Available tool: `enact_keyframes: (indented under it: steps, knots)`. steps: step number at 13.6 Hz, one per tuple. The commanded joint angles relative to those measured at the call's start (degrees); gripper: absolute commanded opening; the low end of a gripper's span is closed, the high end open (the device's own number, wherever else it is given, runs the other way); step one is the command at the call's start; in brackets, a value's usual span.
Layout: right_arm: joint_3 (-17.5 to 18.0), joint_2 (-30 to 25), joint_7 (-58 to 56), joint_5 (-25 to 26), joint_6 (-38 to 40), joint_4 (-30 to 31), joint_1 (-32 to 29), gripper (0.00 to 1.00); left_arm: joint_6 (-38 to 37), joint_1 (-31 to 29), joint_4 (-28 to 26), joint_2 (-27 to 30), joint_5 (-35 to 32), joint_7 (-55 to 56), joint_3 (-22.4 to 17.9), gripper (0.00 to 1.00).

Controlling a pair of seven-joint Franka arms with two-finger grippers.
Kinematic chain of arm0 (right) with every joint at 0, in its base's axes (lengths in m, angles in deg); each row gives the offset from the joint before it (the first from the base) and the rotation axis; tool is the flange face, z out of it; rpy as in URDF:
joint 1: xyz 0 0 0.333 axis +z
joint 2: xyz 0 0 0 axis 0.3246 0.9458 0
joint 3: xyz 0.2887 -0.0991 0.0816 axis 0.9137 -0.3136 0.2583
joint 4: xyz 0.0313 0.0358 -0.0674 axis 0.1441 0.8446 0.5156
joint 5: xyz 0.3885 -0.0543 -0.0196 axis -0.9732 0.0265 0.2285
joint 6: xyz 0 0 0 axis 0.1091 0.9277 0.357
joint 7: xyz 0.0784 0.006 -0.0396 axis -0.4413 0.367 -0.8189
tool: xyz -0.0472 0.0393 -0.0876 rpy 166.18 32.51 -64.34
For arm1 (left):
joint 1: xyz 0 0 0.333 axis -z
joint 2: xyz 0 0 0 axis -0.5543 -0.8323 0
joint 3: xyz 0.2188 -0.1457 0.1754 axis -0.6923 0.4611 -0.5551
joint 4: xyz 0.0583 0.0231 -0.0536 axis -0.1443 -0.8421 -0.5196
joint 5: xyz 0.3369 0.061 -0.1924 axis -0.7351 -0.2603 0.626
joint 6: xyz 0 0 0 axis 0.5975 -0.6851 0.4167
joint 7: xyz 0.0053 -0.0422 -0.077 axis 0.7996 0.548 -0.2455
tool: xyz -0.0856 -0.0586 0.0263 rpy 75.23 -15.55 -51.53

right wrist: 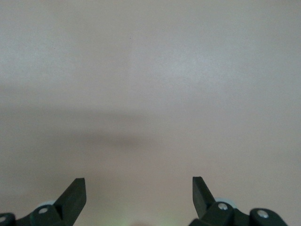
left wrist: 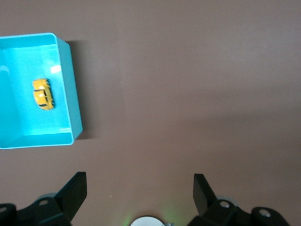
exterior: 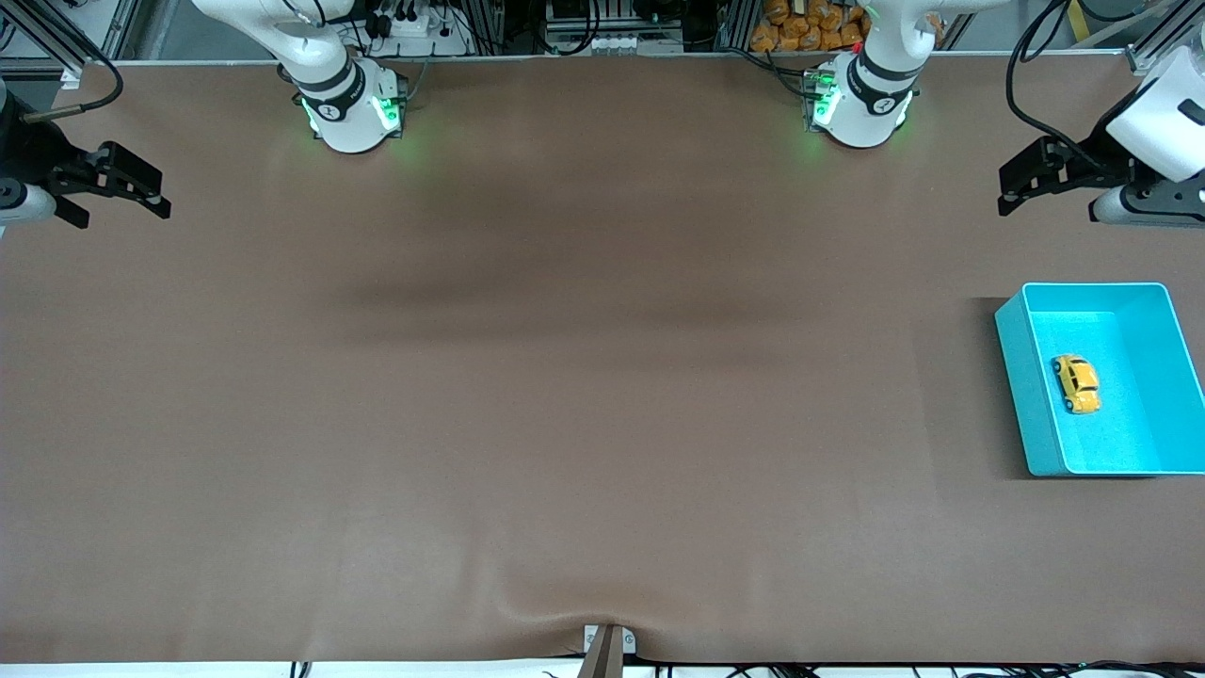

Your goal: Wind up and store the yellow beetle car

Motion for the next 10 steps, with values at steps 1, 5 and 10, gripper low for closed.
enact_keyframes:
  steps: [1,5,10]
  knots:
    - [-0.01,1.10,-0.02,-1.11,0.26,-1.20,-0.61,1.00,-2.73,-0.28,3.31,-0.56,1.80,0.12,0.22,1.00]
    - [-0.01,1.10,0.07,-1.11,-0.26,-1.37,-0.35,1.00,-3.09,-0.28,3.05,0.06,1.01,-0.41,0.40,1.00]
    - [-0.01,1.10,0.16,-1.11,-0.44,-1.38,-0.26,1.00,-3.09,-0.63,2.96,0.14,-0.13,-0.85,0.93,1.00]
